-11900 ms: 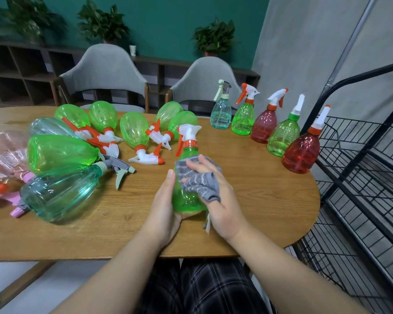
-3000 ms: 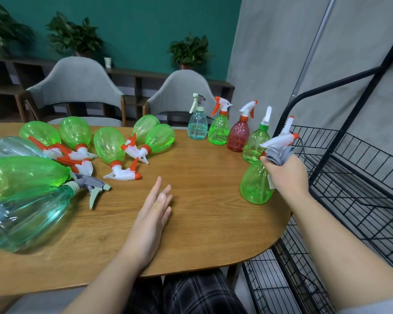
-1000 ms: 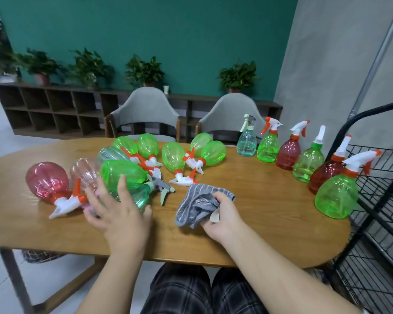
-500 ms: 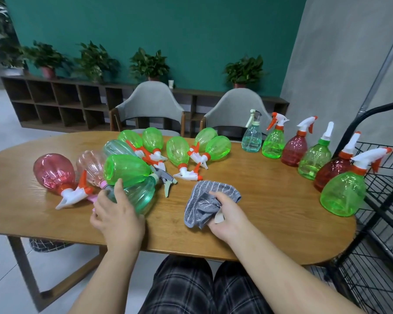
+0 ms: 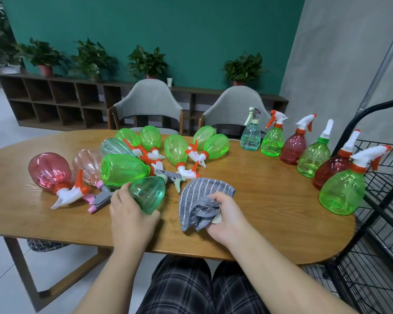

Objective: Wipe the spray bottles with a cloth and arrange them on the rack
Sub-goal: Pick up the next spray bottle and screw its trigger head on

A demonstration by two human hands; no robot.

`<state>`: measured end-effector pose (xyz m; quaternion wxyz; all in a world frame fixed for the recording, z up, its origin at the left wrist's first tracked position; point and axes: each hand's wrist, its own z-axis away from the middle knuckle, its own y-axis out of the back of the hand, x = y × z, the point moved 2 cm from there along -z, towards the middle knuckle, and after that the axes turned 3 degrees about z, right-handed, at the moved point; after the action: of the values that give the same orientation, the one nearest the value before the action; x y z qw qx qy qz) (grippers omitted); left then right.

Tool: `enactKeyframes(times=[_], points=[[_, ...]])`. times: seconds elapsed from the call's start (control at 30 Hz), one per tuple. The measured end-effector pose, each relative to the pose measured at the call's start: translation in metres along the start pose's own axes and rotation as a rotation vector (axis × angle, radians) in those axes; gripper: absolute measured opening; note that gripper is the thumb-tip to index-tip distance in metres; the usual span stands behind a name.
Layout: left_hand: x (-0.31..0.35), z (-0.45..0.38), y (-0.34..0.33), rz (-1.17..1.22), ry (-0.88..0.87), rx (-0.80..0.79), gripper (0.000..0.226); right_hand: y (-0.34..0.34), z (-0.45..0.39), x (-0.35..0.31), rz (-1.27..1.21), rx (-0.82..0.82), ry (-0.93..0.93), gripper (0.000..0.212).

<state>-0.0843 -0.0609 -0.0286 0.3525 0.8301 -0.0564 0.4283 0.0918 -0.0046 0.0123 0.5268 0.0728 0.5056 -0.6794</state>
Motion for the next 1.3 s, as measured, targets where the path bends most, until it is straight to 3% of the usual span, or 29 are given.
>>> enactKeyframes(times=[0.23, 0.43, 0.63, 0.67, 0.8, 0.83, 0.93, 0.97, 1.03, 1.13, 1.3], points=[[0.018, 0.018, -0.021, 0.238, -0.045, 0.037, 0.089, -0.010, 0.002, 0.008, 0.108, 0.030, 0.095, 0.013], [0.037, 0.028, -0.039, 0.543, 0.000, 0.019, 0.087, 0.005, -0.006, 0.000, 0.030, 0.087, 0.252, 0.024], [0.062, 0.041, -0.053, 0.869, -0.051, -0.184, 0.079, 0.006, -0.003, -0.002, 0.039, 0.088, 0.273, 0.036], [0.064, 0.041, -0.053, 0.911, -0.025, -0.204, 0.075, 0.008, -0.002, -0.004, 0.047, 0.101, 0.288, 0.035], [0.074, 0.035, -0.056, 1.041, 0.276, -0.273, 0.017, 0.017, 0.002, -0.018, 0.019, 0.099, 0.361, 0.030], [0.074, 0.033, -0.060, 1.138, 0.355, -0.307, 0.020, 0.019, 0.004, -0.021, 0.023, 0.097, 0.380, 0.029], [0.077, 0.033, -0.074, 1.376, 0.502, -0.480, 0.081, 0.026, 0.000, -0.022, 0.103, 0.144, 0.456, 0.040], [0.080, 0.034, -0.076, 1.408, 0.503, -0.529, 0.091, 0.027, -0.002, -0.021, 0.136, 0.192, 0.486, 0.044], [0.083, 0.039, -0.080, 1.450, 0.505, -0.625, 0.084, 0.030, -0.001, -0.020, 0.221, 0.250, 0.555, 0.044], [0.083, 0.044, -0.089, 1.459, 0.528, -0.676, 0.062, 0.035, 0.004, -0.022, 0.318, 0.243, 0.702, 0.019], [0.081, 0.043, -0.095, 1.395, 0.470, -0.703, 0.100, 0.031, 0.012, -0.027, 0.471, 0.198, 0.848, 0.010]])
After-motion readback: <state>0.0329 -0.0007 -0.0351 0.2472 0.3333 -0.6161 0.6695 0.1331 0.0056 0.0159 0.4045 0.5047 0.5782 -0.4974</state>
